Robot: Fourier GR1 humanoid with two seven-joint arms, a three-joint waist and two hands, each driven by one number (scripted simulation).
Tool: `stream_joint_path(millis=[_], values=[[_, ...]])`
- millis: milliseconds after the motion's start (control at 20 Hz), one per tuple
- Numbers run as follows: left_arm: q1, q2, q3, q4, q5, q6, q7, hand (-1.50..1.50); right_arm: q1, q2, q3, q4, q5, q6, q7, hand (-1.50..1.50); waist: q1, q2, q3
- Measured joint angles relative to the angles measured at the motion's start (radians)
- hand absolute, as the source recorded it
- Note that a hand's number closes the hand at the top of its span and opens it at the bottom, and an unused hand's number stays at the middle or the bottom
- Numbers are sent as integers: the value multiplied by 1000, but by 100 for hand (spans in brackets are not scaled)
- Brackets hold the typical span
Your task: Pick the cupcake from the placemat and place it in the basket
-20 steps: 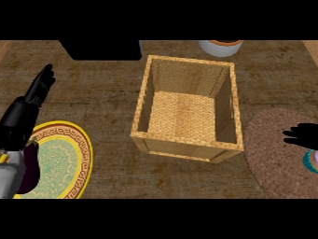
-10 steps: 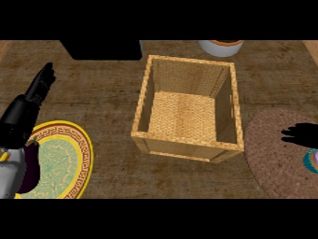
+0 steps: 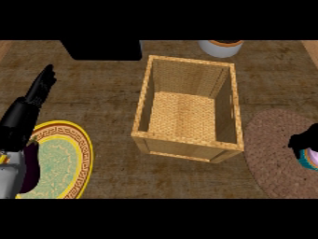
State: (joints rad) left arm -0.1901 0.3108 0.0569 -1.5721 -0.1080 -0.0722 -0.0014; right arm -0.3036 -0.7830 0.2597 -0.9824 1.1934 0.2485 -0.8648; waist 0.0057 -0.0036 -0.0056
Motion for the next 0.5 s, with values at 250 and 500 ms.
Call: stream_joint_path(millis=[250, 500], values=[[-28, -13, 15, 39, -14, 0, -9, 0, -17, 34, -18, 26, 32, -54, -37, 150, -1, 0, -1], [-23, -6, 24, 36, -15, -4, -9, 0, -18, 93, -159, 88, -31, -52, 154, 150, -10, 0, 3]])
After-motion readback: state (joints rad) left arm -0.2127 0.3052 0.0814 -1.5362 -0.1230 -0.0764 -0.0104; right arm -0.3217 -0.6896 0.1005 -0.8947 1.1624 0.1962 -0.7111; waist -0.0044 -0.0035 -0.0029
